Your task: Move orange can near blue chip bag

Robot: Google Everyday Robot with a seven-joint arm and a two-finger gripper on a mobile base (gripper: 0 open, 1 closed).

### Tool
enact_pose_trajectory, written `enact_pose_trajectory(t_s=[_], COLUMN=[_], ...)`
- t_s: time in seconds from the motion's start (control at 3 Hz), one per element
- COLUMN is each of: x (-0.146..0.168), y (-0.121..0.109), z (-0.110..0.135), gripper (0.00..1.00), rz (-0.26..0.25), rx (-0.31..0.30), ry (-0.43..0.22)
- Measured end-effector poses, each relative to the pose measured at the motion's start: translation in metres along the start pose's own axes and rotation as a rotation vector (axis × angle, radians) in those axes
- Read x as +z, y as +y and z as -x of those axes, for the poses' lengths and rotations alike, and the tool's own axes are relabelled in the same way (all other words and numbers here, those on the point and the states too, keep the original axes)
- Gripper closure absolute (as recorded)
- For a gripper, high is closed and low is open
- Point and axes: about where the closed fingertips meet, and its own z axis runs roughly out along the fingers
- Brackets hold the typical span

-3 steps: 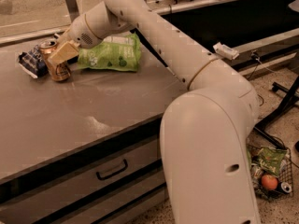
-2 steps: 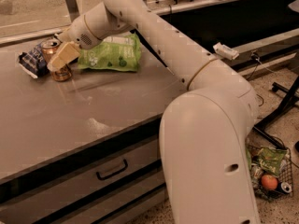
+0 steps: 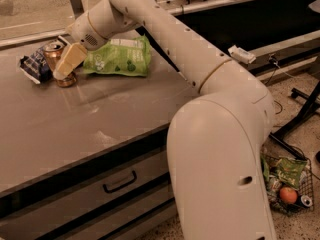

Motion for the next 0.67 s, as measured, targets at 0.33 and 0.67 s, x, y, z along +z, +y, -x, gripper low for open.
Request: enact_pose_trajectory(t_s=[0.33, 0.67], x=[-0.037, -0.033], y=[0.006, 0.007], z=[0.011, 0.000], gripper=[0.00, 0.00], rz=[-0.070, -0.092], rx=[-0.066, -0.050], ry=[0.009, 0.011])
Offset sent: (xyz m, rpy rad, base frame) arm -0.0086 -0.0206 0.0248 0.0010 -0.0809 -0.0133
